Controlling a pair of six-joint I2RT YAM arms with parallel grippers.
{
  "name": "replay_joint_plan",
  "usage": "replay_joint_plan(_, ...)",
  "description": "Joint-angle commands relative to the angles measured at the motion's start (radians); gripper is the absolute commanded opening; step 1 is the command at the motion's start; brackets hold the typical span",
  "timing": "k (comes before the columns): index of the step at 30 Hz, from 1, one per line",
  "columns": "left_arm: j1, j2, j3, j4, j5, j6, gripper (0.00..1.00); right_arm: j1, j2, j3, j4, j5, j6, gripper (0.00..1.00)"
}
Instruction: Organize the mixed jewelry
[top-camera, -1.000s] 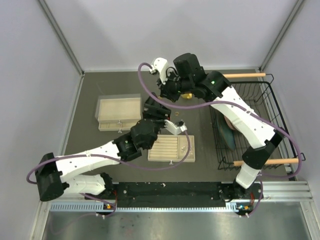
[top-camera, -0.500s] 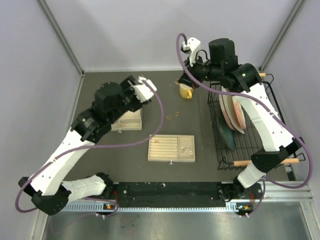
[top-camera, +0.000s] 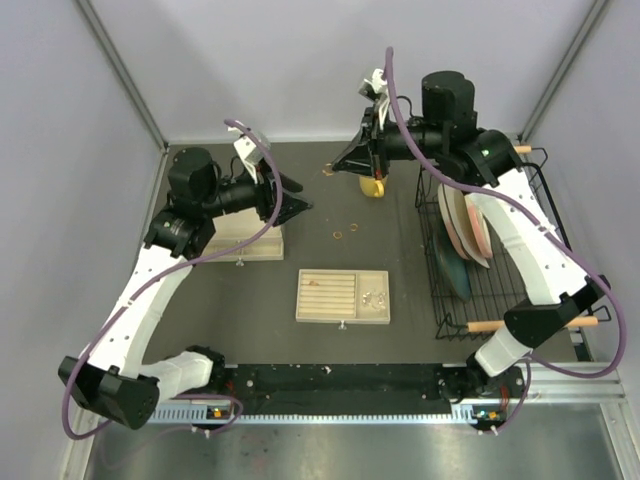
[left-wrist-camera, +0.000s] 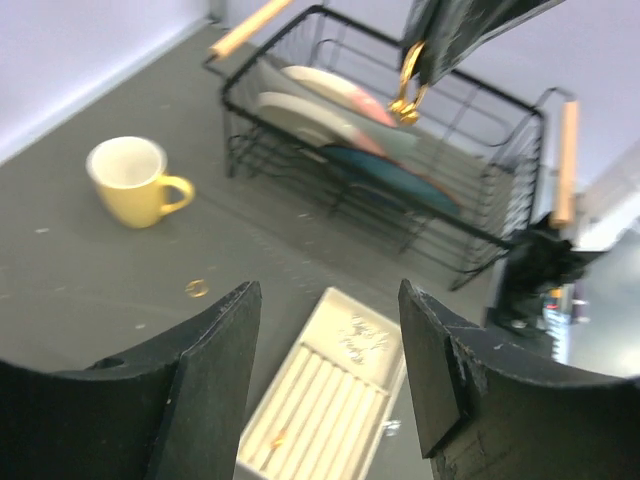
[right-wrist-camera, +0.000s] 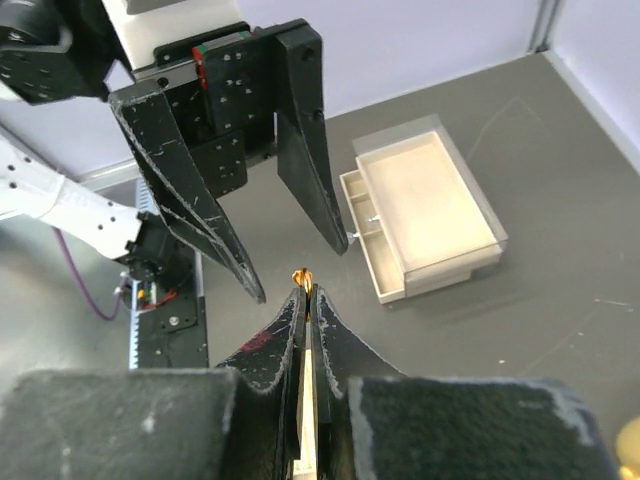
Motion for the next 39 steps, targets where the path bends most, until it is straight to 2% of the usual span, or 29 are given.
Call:
replay_joint_plan(1, 0.026, -0.014, -0.078, 0.385, 0.252, -0.335, 0.63, 0.001, -0.021, -0.023, 0.14, -0.099, 0.09, 0.0)
replay_joint_plan(13, 0.037, -0.012, -0.126, 0.651, 0.206, -0.545, 0.65, 0.003, -0.03, -0.086, 0.212, -0.124, 0.162, 0.0)
replay_joint_plan(28, 0.036, 0.0, -0.132, 0.636, 0.129, -0.562, 0.61, 0.033, -0.024, -0.104, 0.244, -0.121, 0.194, 0.0)
replay_joint_plan(39, 0.036, 0.006, -0.15, 0.657, 0.129, -0.596, 0.47, 0.055, -0.009, -0.101, 0.246, -0.109, 0.191, 0.0)
